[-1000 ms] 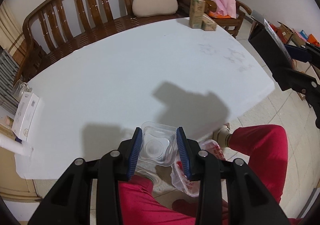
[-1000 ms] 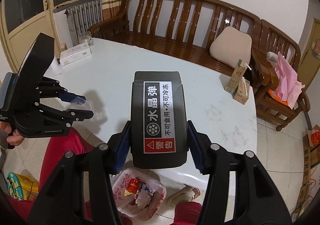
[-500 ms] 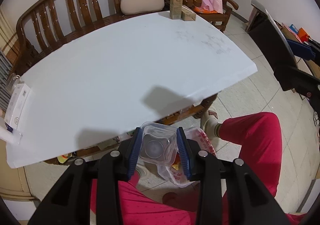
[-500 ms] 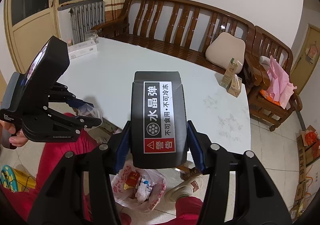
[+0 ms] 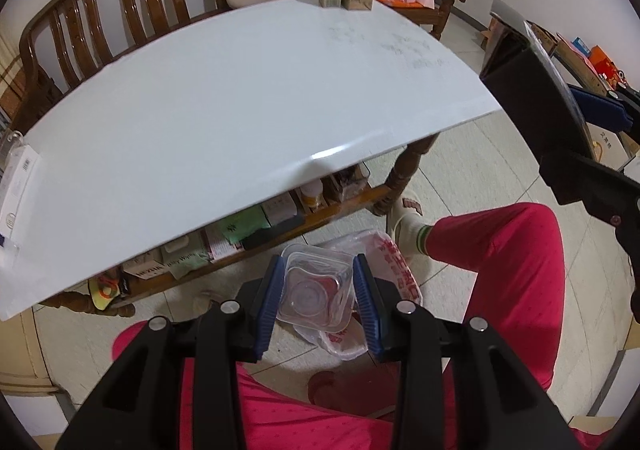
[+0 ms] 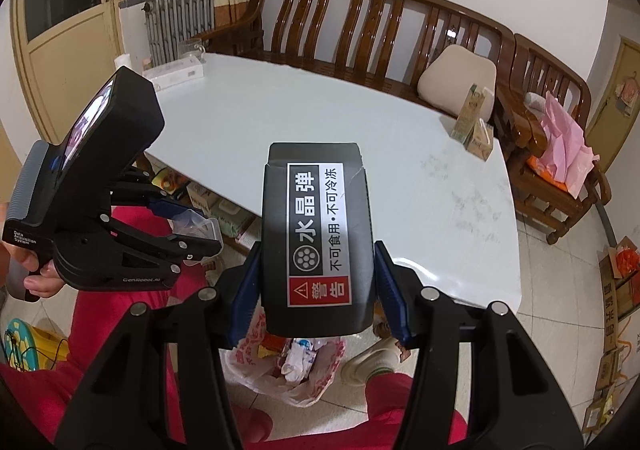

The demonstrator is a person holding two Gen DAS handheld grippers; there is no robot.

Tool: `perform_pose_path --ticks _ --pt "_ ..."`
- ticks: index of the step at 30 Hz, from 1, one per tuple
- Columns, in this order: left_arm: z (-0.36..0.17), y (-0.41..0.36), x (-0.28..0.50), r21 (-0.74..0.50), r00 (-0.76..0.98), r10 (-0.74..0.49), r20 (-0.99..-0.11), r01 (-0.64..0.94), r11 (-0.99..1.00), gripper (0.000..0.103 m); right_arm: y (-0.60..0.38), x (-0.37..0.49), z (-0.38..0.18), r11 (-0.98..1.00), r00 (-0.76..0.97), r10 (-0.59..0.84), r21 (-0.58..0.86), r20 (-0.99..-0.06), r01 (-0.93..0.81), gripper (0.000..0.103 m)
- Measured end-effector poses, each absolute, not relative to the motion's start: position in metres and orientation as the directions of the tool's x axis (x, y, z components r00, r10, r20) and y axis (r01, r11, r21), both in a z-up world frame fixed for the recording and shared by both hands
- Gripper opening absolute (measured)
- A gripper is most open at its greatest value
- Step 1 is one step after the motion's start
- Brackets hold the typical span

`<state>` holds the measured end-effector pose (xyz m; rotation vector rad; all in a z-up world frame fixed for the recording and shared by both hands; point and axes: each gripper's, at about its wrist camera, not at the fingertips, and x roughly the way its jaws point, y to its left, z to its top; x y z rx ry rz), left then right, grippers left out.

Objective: Collect trash
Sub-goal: 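Lift the tray and black box and carry them down over the white bag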

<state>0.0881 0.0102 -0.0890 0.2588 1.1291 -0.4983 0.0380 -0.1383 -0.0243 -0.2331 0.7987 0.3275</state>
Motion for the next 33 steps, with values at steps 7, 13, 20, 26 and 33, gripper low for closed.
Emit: perform_pose_path --ticks 7,13,20,26,33 --pt "-0.126 0.005 0.092 -0.097 0.258 -0.25 -0.933 0.489 0.867 0.035 -0.138 0.033 -0.055 0.928 0.619 0.186 -0.071 -0.763 -0.366 0.053" --pt "-0.159 0.001 0.099 -0.137 0.205 -0.258 -0.944 0.467 0.874 0.035 -0.141 0.033 -0.087 0.936 0.586 0.169 -0.057 -0.792 -0.348 0.053" --pt "-0.199 -0.006 0.104 -0.178 0.131 -0.259 -0.957 0.44 0.88 0.035 -0.138 0.032 -0.129 0.937 0.541 0.138 -0.068 -0.83 -0.343 0.053" --pt "-0.241 -0.012 0.109 -0.201 0.077 -0.253 -0.964 0.407 0.891 0.035 -0.134 0.03 -0.169 0.941 0.496 0.105 -0.076 -0.862 -0.33 0.053" --pt "-0.283 -0.019 0.115 -0.208 0.021 -0.234 -0.972 0.385 0.899 0.035 -0.137 0.034 -0.222 0.958 0.412 0.107 -0.017 -0.905 -0.287 0.053"
